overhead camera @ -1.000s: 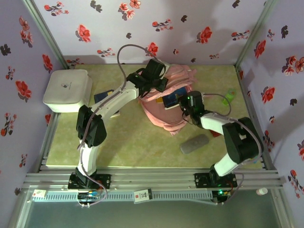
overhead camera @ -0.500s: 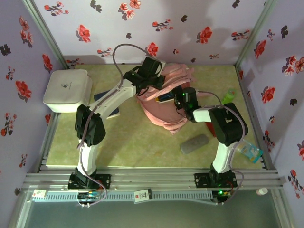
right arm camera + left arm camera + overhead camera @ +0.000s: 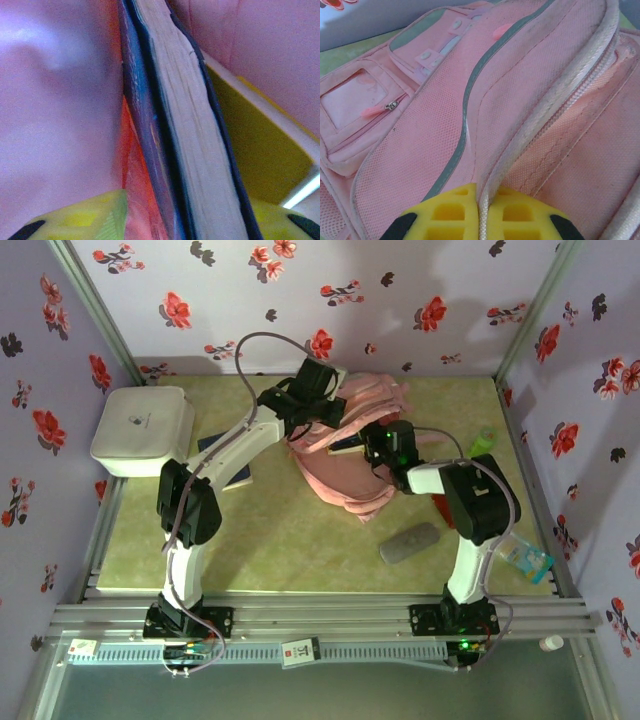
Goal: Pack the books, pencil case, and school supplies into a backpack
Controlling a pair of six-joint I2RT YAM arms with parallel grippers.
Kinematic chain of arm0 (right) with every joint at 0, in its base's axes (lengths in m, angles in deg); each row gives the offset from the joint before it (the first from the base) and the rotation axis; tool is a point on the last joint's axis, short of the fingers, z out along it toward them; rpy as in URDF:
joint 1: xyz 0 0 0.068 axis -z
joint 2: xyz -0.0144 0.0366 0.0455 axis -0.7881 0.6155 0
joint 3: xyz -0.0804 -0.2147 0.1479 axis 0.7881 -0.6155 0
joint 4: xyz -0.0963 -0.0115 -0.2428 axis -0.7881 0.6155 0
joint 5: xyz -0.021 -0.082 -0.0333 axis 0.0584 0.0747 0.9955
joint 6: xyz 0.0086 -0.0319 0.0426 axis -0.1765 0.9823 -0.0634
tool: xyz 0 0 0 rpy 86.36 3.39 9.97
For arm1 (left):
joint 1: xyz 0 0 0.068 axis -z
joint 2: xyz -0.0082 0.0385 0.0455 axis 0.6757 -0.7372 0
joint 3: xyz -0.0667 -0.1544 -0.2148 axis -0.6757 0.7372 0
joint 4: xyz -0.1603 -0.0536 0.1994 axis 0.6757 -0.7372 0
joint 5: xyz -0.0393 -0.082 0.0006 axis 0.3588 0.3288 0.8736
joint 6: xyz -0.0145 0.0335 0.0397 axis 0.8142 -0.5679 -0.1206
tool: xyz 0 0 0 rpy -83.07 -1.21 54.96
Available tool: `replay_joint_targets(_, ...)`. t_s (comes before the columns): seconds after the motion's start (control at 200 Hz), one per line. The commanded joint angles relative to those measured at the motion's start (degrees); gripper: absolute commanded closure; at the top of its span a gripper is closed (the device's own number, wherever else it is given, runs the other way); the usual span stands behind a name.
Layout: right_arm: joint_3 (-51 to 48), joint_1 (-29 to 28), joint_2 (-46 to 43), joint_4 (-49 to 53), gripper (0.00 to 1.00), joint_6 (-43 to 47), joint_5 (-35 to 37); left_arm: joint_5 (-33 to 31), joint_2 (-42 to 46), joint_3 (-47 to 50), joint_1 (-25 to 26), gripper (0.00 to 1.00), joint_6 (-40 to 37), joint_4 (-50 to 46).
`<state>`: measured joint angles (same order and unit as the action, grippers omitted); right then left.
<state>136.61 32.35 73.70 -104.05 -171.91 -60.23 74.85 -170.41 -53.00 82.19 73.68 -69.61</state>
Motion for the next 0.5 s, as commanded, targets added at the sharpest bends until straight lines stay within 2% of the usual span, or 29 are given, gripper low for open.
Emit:
replay_joint_targets(0.0, -1.8, 1.7, -6.1, 5.2, 0.49, 1.8, -1.9, 0.1, 3.9, -1.9, -1.4, 1.0, 2.3, 2.1)
replay_joint_targets(0.22, -9.4, 4.1, -18.4, 14.8, 0.46, 4.2, 0.0, 0.8, 3.7, -0.7, -2.1, 1.0, 3.1, 2.1)
replay_joint_targets(0.425, -13.6, 5.1, -32.0, 29.0, 0.41, 9.5, 10.3, 2.3, 4.1, 1.8, -2.7, 1.0, 4.1, 2.1)
replay_joint_targets(0.495, -13.1, 5.0, -36.5, 34.9, 0.36, 12.4, 15.1, 3.0, 4.7, 3.4, -2.9, 0.87, 4.6, 2.2)
